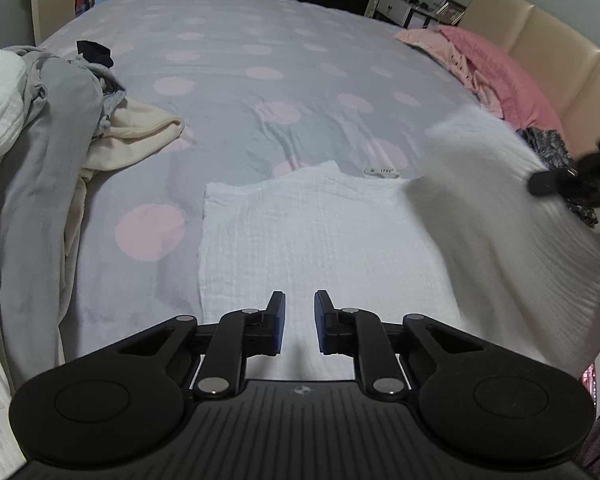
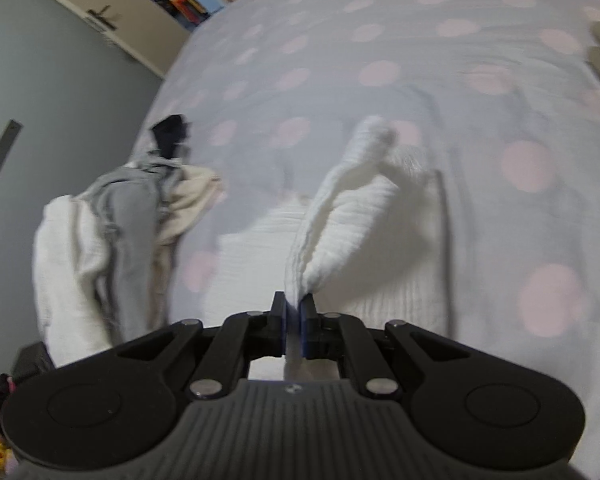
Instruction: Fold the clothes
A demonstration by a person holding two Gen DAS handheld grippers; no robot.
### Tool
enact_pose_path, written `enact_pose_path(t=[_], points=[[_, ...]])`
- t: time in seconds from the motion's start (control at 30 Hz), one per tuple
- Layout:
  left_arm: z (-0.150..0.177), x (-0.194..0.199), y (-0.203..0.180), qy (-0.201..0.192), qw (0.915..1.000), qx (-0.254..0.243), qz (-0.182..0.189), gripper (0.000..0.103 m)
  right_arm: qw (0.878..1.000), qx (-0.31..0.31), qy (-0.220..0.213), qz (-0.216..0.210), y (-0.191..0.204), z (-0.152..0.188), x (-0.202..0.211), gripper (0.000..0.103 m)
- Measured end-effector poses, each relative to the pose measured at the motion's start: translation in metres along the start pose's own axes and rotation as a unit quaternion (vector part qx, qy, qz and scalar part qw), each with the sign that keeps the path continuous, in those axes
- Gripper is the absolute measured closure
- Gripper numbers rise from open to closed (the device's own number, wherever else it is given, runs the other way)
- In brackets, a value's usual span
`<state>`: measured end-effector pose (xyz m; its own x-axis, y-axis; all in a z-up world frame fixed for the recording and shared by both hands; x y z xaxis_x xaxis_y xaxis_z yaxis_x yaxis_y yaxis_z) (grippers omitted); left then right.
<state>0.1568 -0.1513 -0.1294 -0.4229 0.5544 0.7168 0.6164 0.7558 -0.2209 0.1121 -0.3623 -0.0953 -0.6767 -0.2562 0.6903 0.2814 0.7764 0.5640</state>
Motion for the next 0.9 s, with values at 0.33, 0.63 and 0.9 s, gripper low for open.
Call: enact_pose_path(t=[0.33, 0.63, 0.9], points=[[0.005, 0.004, 0.025, -0.002, 0.9997, 0.023, -0.005, 0.091, 0.997, 0.019, 0.053, -0.062, 0.086, 0.022, -0.086, 0.096], [0.005, 0.001, 0.038, 0.003, 0.9992, 0.038, -0.013, 0.091, 0.994, 0.013, 0.094, -0.061, 0.105, 0.057, -0.166, 0.096], [0.007, 0.004, 0.038, 0.004, 0.9991, 0.042, -0.009, 0.091, 0.994, 0.019, 0.09, -0.051, 0.107, 0.066, -0.186, 0.081]])
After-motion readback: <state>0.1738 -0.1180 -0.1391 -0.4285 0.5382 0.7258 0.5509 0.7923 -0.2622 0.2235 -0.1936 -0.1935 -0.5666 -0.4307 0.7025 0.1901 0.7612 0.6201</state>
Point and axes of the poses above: each gripper's, at about its wrist camera, not at the fingertips, and x roughly against the way its jaws point, y to its left, z to its underside, the point moved 7 cm from there along -x, roughly the way its jaws point, and after that the axes turned 7 degrees about -y, right-handed, at the moved point
